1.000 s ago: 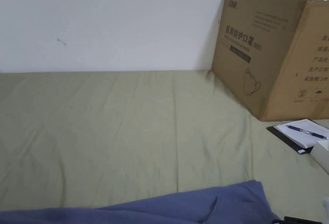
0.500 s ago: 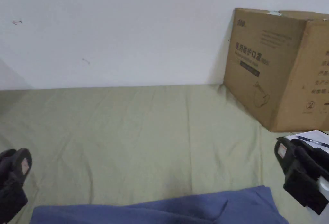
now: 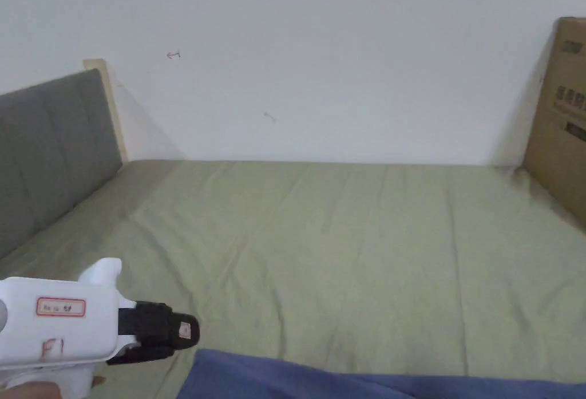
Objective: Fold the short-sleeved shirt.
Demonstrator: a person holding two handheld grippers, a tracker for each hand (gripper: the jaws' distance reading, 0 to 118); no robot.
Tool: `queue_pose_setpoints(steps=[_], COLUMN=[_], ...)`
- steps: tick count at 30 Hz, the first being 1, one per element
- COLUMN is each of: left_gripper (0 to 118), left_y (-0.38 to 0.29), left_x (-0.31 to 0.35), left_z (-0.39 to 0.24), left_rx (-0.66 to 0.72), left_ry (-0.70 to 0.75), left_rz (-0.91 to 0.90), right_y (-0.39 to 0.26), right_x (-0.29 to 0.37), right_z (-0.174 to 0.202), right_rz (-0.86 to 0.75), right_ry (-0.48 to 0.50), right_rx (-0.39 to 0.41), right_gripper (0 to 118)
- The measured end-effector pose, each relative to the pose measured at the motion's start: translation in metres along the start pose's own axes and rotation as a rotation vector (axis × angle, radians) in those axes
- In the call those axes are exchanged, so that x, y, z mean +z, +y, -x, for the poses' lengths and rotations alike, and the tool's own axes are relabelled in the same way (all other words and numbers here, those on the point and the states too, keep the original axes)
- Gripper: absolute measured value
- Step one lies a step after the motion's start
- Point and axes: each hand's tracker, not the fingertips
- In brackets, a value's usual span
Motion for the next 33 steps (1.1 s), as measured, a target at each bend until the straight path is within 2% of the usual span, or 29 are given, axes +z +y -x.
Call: queue_pose_setpoints(steps=[1,2,3,4,5,6,7,8,10,11,12,13,15,16,17,18,19,20,21,23,24,25,27,28,31,32,33], left_gripper=[10,17,38,76,108,116,116,116,118,118,118,118,118,118,116,109,86,39,3,3,3,3,3,3,3,3,3], left_y=[0.003,0.008,0.013,0.013,0.014,0.012,0.014,-0.006,-0.016,-0.019,0.003,0.007,-0.004,-0.002,-0.002,0.001,0.002,0.003,0.003,0.002,-0.010,-0.004,0.018,-0.007,-0.007,-0.014,-0.016], left_x=[-0.010,-0.022,-0.033,-0.045,-0.057,-0.064,-0.075,-0.077,-0.097,-0.101,-0.098,-0.101,-0.120,-0.108,-0.108,-0.109,-0.109,-0.109,-0.108,-0.103,-0.140,-0.133,-0.106,-0.119,-0.103,-0.107,-0.112], left_z=[0.019,0.041,0.063,0.081,0.099,0.115,0.128,0.100,0.102,0.097,0.134,0.136,0.142,0.129,0.130,0.135,0.136,0.139,0.145,0.159,0.132,0.130,0.124,0.085,0.026,0.018,0.008], left_rx=[0.040,0.089,0.121,0.147,0.162,0.190,0.171,0.188,0.228,0.239,0.236,0.241,0.464,0.519,0.487,0.367,0.299,0.251,0.243,0.177,0.249,0.232,0.010,-0.090,-0.505,-0.572,-0.601], left_ry=[0.009,0.010,0.029,0.034,0.038,-0.011,0.017,0.011,-0.009,-0.082,-0.162,-0.262,-0.515,-0.540,-0.510,-0.450,-0.436,-0.388,-0.266,0.014,-0.137,-0.133,0.120,0.224,0.723,0.813,0.817], left_rz=[0.028,0.066,0.087,0.103,0.128,0.110,0.108,0.121,0.178,0.190,0.182,0.197,0.271,0.293,0.300,0.252,0.230,0.217,0.223,0.244,0.210,0.185,0.179,0.182,0.166,0.159,0.159], right_y=[-0.001,-0.003,-0.006,-0.008,-0.010,-0.012,-0.014,-0.016,-0.020,-0.022,-0.024,-0.026,-0.032,-0.034,-0.037,-0.039,-0.041,-0.043,-0.044,-0.048,-0.049,-0.049,-0.050,-0.050,-0.051,-0.051,-0.052], right_x=[-0.004,-0.008,-0.013,-0.017,-0.023,-0.028,-0.031,-0.035,-0.042,-0.045,-0.049,-0.053,-0.059,-0.062,-0.064,-0.066,-0.066,-0.067,-0.067,-0.066,-0.065,-0.064,-0.062,-0.061,-0.054,-0.051,-0.049], right_z=[0.002,0.005,0.006,0.008,0.011,0.013,0.016,0.018,0.022,0.025,0.028,0.030,0.031,0.033,0.035,0.036,0.038,0.039,0.039,0.035,0.035,0.035,0.033,0.032,0.030,0.029,0.027], right_rz=[0.018,0.035,0.054,0.077,0.106,0.125,0.139,0.149,0.174,0.189,0.207,0.225,0.267,0.276,0.282,0.286,0.291,0.300,0.311,0.327,0.334,0.341,0.356,0.358,0.349,0.346,0.343], right_ry=[0.013,0.020,0.023,0.027,0.033,0.037,0.041,0.047,0.062,0.065,0.067,0.072,0.095,0.098,0.099,0.098,0.096,0.096,0.101,0.111,0.111,0.112,0.120,0.123,0.128,0.131,0.135], right_rx=[0.005,0.015,0.030,0.045,0.058,0.064,0.067,0.066,0.070,0.074,0.074,0.067,0.029,0.021,0.018,0.019,0.019,0.016,0.008,-0.005,-0.008,-0.010,-0.019,-0.026,-0.056,-0.065,-0.077], right_gripper=[0,0,0,0,0,0,0,0,0,0,0,0,0,0,0,0,0,0,0,0,0,0,0,0,0,0,0])
